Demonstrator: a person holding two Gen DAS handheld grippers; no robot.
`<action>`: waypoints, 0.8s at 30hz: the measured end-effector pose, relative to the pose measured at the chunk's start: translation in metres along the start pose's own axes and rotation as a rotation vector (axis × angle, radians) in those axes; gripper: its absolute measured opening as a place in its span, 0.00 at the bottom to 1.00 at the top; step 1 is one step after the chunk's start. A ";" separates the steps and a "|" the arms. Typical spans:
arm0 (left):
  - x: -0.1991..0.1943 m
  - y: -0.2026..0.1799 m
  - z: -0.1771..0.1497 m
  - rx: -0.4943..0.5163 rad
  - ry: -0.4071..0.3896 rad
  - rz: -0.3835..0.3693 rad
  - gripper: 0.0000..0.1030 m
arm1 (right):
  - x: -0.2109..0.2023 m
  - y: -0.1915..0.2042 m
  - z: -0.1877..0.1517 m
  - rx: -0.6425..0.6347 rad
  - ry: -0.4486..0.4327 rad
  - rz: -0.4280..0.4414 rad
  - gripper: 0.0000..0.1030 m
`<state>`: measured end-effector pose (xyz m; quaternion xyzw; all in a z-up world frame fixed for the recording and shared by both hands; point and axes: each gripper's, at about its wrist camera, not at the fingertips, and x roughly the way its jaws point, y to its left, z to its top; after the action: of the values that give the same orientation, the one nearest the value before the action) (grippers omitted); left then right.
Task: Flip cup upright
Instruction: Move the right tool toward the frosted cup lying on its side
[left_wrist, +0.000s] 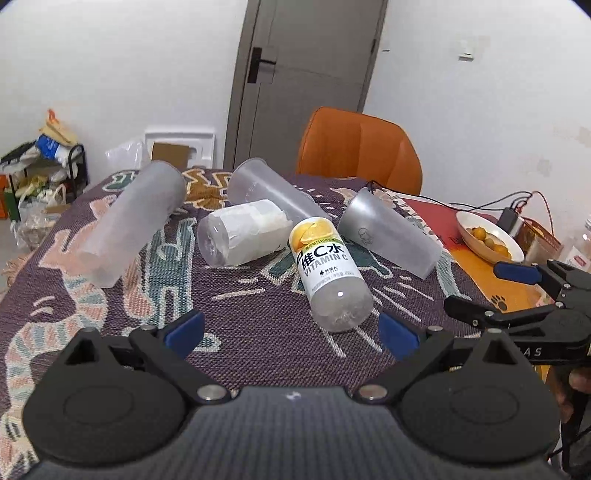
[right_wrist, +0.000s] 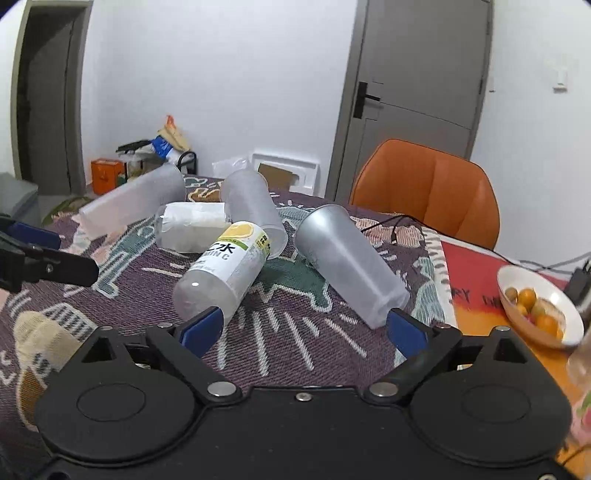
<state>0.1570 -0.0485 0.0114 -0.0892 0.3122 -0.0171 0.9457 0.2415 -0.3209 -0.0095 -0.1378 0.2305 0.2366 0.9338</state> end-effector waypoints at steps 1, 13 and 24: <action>0.003 0.001 0.002 -0.013 0.005 0.001 0.96 | 0.004 -0.002 0.002 -0.013 0.005 0.001 0.92; 0.043 0.010 0.026 -0.135 0.033 0.028 0.97 | 0.061 -0.023 0.024 -0.110 0.060 0.006 0.90; 0.080 0.025 0.039 -0.226 0.066 0.071 0.97 | 0.113 -0.036 0.039 -0.184 0.110 0.026 0.90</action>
<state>0.2440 -0.0251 -0.0093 -0.1833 0.3459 0.0490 0.9189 0.3621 -0.2950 -0.0267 -0.2330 0.2606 0.2611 0.8998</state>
